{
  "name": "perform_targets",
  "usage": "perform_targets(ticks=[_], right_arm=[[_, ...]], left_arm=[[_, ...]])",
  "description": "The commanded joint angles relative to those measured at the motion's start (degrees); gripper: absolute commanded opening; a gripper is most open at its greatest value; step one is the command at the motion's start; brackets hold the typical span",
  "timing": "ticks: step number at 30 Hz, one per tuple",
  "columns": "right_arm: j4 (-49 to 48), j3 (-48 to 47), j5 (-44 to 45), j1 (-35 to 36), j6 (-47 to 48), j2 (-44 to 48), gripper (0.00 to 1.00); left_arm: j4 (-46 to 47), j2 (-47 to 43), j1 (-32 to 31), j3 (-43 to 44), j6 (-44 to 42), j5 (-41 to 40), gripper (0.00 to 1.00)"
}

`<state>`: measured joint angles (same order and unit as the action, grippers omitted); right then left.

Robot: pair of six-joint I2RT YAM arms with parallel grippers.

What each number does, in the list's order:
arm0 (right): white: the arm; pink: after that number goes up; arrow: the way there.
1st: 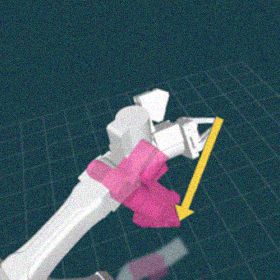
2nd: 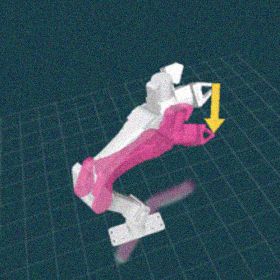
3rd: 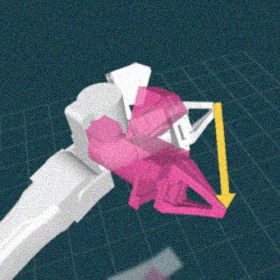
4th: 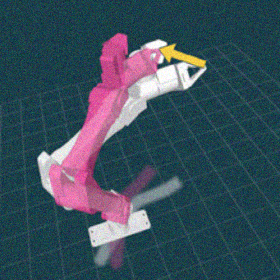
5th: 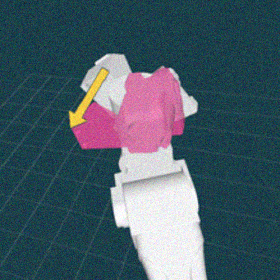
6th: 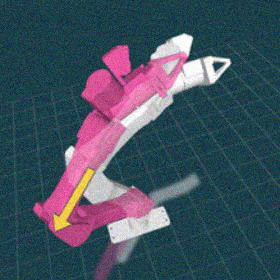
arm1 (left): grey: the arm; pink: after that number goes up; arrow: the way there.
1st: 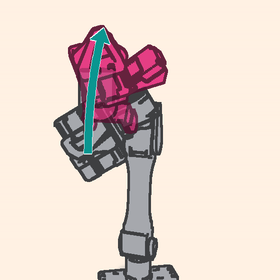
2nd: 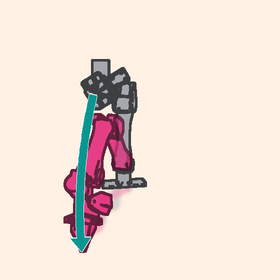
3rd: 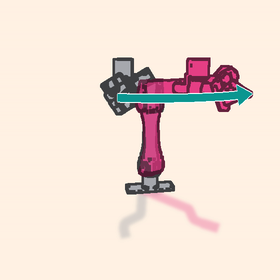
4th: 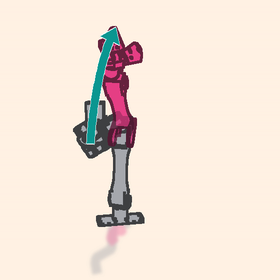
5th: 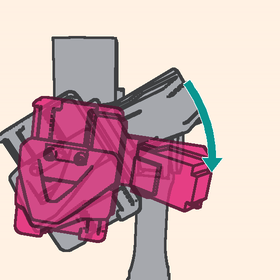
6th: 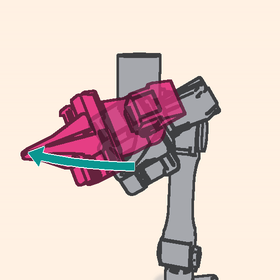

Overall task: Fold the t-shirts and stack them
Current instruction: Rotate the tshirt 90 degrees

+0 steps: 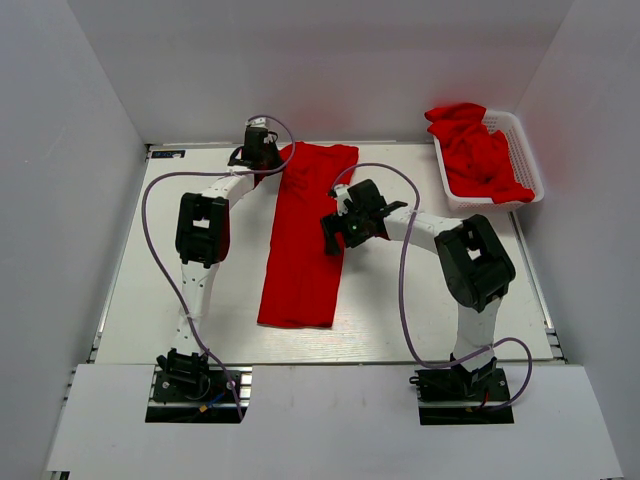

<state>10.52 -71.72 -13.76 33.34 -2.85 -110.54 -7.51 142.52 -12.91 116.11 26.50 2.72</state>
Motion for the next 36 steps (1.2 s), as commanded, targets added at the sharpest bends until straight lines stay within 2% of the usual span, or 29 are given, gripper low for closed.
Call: perform_targets(ticks=[1, 7, 14, 17, 19, 24, 25, 27, 33, 34, 36], right_arm=[[0.37, -2.28, -1.09, -0.12, -0.31, -0.46, 0.9], [0.37, -2.54, -1.36, -0.21, -0.22, -0.9, 0.9], [0.64, -2.72, -1.89, -0.12, 0.13, -1.25, 0.84], [0.9, -2.46, -1.88, -0.12, 0.22, -1.17, 0.84], [0.9, -2.19, -1.62, -0.12, 0.3, -0.91, 0.84], [0.99, -2.02, -1.18, -0.12, 0.57, -0.64, 0.84], [0.99, -2.1, -1.1, -0.29, 0.57, -0.64, 0.84], [1.17, -2.19, -1.01, -0.21, 0.48, -0.64, 0.84], [1.52, -2.28, -1.1, -0.21, 0.74, -0.99, 0.84], [1.69, -2.37, -1.09, -0.21, 0.66, -0.9, 0.84], [1.69, -2.37, -1.01, -0.21, 0.74, -0.99, 0.84]], left_arm=[[-0.4, -5.76, 0.25, 2.1, -1.01, 0.0, 0.15], [-1.11, -6.29, 0.25, 2.71, -2.51, 0.0, 0.22], [-1.72, -6.29, 0.25, 3.24, -5.14, 0.0, 0.22], [-1.73, -6.29, 0.25, 3.24, -5.14, 0.0, 0.14], [-2.24, -5.06, 0.25, 4.81, -5.76, 1.14, 0.0], [-2.25, -4.53, 0.25, 5.35, -5.76, 2.73, 0.0], [-2.25, -4.53, 0.25, 5.35, -5.76, 2.73, 0.03], [-2.86, -4.53, 0.25, 5.35, -5.76, 2.73, 0.21], [-3.57, -4.53, 0.25, 4.21, -5.76, 1.23, 0.3], [-3.57, -4.53, 0.25, 4.21, -5.76, 1.23, 0.33], [-3.57, -4.53, 0.25, 4.21, -5.23, 1.23, 0.34]])
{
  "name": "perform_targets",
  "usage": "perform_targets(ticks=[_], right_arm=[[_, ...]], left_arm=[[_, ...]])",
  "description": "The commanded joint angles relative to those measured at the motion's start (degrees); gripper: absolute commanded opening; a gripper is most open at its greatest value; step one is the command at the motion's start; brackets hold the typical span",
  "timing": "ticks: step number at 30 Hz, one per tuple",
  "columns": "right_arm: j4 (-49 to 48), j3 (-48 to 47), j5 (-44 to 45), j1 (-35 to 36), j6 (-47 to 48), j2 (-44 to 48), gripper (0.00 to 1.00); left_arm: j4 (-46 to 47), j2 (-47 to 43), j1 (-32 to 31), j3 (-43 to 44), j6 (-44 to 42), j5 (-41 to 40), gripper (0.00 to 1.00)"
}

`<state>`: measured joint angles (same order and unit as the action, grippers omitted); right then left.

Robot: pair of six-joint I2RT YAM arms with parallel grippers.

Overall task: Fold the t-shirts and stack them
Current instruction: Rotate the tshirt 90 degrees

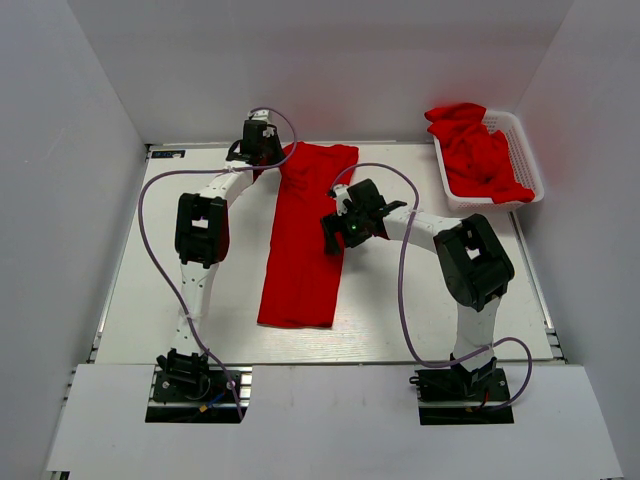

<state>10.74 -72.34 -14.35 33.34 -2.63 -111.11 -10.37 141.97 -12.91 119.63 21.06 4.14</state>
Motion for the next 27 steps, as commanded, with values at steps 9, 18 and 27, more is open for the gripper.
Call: perform_targets(ticks=[9, 18, 27], right_arm=[[1.65, -2.63, -0.77, -0.21, 0.44, -0.95, 0.84], [2.53, -3.16, 0.11, -0.21, 0.09, -0.95, 0.84], [2.97, -3.07, 0.99, -0.12, 0.52, -0.69, 0.84]], left_arm=[[-1.49, -2.84, 0.25, -0.01, 0.21, -0.71, 0.37], [0.0, -0.39, 0.25, 1.39, 1.79, 1.22, 0.38], [-0.53, 0.24, 0.25, 2.09, 2.32, -1.32, 0.37]])
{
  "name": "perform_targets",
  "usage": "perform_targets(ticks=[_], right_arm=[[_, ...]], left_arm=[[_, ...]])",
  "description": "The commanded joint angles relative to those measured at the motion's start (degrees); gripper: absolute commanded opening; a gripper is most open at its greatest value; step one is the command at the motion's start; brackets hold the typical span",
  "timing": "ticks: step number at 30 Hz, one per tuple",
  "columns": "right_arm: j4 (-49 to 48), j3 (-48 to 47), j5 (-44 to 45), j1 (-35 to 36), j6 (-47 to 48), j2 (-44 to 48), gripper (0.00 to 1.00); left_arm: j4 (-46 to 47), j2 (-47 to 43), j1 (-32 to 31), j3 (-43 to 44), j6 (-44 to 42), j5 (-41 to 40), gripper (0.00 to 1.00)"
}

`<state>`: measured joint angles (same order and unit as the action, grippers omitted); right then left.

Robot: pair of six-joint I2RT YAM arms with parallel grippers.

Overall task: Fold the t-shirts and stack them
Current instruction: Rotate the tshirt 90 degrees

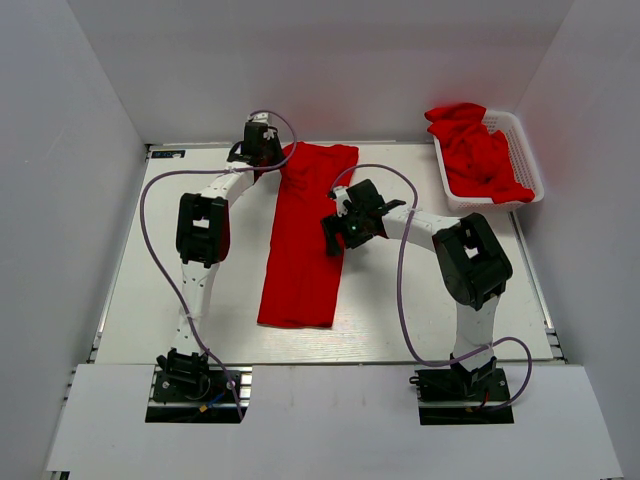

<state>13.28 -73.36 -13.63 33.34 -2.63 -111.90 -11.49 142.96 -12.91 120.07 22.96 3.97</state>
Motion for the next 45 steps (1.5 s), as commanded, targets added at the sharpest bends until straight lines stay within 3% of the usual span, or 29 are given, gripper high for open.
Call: perform_targets(ticks=[1, 26, 29, 36, 45], right_arm=[[0.26, -2.05, 0.09, -0.29, 0.44, -0.07, 0.84], [-0.01, -2.05, 0.53, -0.21, 0.61, -0.08, 0.84], [-0.1, -1.96, 0.36, -0.3, 0.44, 0.01, 0.84], [-0.18, -2.05, 0.09, -0.3, 0.44, -0.16, 0.84], [-0.88, -1.61, -0.26, -0.38, 0.09, -0.25, 0.84]], left_arm=[[0.59, -0.75, 0.25, 1.66, 0.42, -1.68, 0.37], [1.11, 1.62, 0.25, 2.89, 1.47, -0.01, 0.38], [1.73, 1.1, 0.25, 2.37, 1.47, -0.01, 0.32], [2.87, 1.1, -0.27, 2.36, 2.0, 1.13, 0.0], [2.35, -0.66, -0.28, 4.37, 1.3, 2.27, 0.0]])
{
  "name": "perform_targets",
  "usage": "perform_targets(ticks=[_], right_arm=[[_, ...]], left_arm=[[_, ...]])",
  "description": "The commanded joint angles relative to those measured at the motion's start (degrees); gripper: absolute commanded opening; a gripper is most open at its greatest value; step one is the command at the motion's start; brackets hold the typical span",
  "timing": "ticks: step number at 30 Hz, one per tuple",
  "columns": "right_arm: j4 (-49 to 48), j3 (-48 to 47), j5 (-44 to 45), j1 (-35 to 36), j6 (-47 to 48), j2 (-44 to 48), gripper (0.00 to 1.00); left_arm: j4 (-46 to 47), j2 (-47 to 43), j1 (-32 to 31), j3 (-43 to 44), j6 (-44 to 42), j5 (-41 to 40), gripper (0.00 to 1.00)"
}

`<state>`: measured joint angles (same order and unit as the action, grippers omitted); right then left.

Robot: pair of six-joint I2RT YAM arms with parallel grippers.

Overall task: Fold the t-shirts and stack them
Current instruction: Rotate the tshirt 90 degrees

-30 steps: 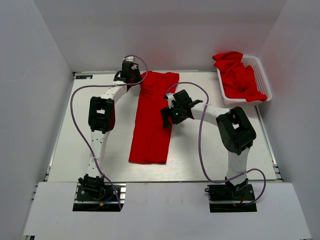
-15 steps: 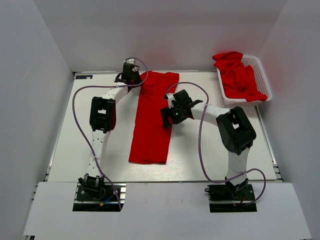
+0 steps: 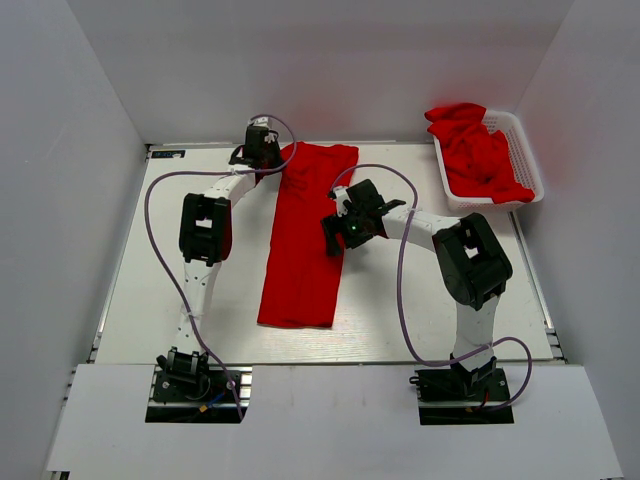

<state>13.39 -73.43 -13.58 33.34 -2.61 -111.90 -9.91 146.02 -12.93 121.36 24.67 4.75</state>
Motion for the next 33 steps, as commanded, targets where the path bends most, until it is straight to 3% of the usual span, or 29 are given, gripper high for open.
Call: perform_targets(ticks=[1, 19, 28, 33], right_arm=[[-0.99, -1.37, -0.39, -0.21, 0.06, -0.16, 0.84], [-2.14, 0.48, -0.21, -0.12, -0.38, 0.89, 0.84], [-2.23, 0.74, -0.3, -0.21, -0.38, 1.15, 0.84], [-1.96, 0.66, -0.48, -0.21, -0.46, 1.24, 0.84]], left_arm=[[-0.01, -3.72, -0.78, 3.61, -1.02, 1.49, 0.0], [1.65, -2.14, -0.78, 6.78, 1.17, 3.33, 0.0], [2.44, -0.2, -0.78, 9.68, 2.23, 5.0, 0.05], [0.6, -2.39, -0.78, 7.41, 1.09, -0.26, 0.07]])
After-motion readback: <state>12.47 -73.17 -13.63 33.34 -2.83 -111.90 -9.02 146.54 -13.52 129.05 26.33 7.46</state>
